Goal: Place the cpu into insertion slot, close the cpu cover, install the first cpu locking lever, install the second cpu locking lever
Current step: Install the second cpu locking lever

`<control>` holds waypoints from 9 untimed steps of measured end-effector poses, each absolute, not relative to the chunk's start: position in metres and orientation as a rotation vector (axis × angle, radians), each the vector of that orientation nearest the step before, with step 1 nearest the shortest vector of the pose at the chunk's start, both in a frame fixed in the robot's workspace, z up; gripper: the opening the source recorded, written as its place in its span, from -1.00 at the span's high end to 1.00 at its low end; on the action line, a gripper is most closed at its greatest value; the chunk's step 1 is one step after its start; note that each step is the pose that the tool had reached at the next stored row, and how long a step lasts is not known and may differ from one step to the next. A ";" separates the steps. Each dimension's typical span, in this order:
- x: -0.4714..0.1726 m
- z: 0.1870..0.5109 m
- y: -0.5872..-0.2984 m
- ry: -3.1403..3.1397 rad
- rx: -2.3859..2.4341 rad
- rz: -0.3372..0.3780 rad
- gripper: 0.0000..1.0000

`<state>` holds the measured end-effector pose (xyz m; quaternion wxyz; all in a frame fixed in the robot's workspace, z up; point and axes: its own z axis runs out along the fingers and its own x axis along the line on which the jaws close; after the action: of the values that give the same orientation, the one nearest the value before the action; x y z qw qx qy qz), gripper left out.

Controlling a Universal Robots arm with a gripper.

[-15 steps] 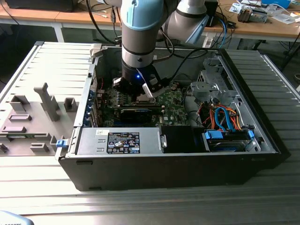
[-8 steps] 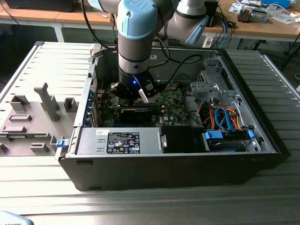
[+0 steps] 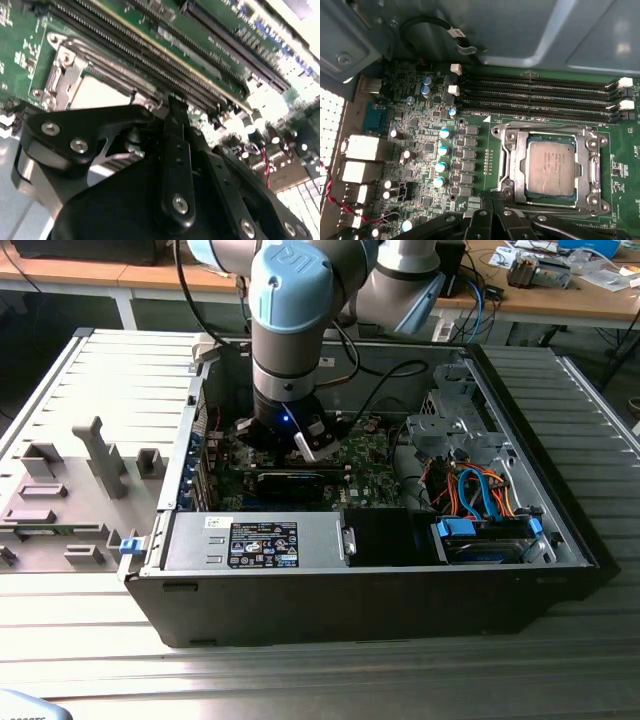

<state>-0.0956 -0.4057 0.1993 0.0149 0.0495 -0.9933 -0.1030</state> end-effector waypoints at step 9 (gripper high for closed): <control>-0.096 0.204 -0.406 -3.091 0.154 -0.321 0.79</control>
<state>-0.0963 -0.4062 0.2045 0.0152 0.0495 -0.9933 -0.1032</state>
